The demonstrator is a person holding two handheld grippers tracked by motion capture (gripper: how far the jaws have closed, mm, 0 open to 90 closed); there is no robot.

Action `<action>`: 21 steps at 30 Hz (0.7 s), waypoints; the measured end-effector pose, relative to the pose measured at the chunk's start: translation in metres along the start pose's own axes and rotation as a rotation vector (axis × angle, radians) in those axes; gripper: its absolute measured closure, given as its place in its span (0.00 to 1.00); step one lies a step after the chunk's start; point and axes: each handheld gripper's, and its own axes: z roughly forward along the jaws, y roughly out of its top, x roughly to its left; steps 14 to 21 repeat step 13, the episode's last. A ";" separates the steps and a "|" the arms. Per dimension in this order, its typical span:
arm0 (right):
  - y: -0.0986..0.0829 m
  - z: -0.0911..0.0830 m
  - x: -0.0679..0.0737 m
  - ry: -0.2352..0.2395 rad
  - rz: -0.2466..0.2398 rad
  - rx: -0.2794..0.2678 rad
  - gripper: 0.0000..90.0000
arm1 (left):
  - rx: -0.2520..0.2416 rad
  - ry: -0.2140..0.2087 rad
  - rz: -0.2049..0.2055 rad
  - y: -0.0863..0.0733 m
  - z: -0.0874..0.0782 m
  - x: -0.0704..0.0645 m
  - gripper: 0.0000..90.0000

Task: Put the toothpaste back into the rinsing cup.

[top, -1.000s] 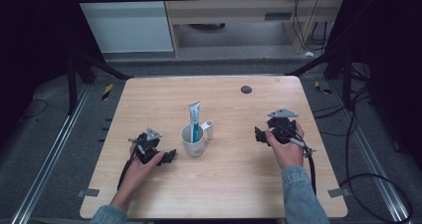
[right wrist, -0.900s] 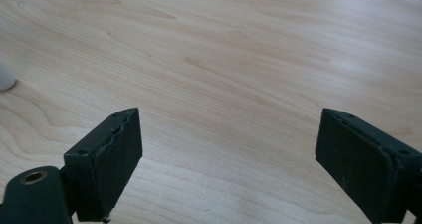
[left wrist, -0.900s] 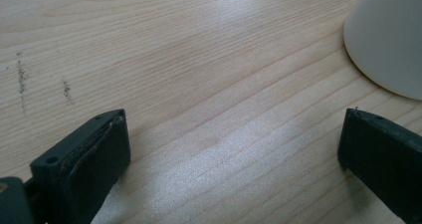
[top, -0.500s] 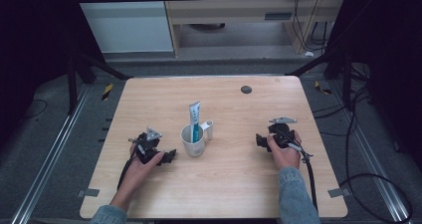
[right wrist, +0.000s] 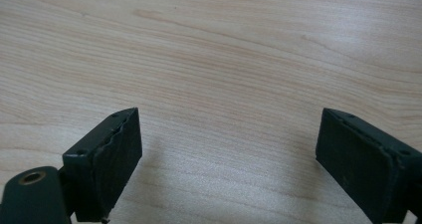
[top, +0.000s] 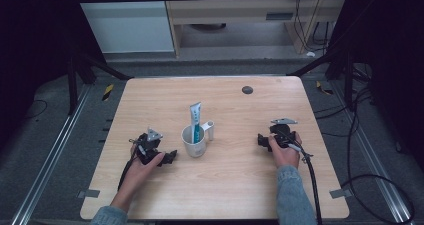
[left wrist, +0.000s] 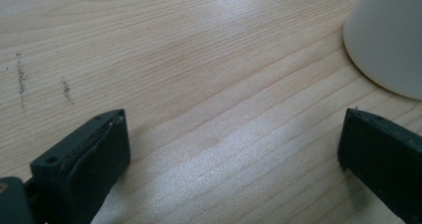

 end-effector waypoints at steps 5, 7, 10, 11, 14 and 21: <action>-0.005 0.003 -0.004 0.012 -0.013 -0.020 0.12 | 0.000 0.000 0.001 0.000 0.000 0.000 0.00; -0.005 0.003 -0.006 0.015 -0.013 -0.015 0.08 | 0.000 0.000 0.001 0.000 0.000 0.000 0.00; -0.006 0.003 -0.009 -0.004 0.009 0.005 0.01 | 0.001 0.000 0.001 0.000 0.000 0.000 0.00; -0.007 0.003 -0.011 -0.025 0.028 0.010 0.00 | 0.000 -0.001 0.001 0.000 0.000 0.000 0.00; -0.007 0.003 -0.011 -0.029 0.029 0.009 0.00 | -0.001 -0.001 0.001 0.000 0.000 0.000 0.00; -0.007 0.003 -0.011 -0.029 0.029 0.009 0.00 | -0.001 -0.001 0.001 0.000 0.000 0.000 0.00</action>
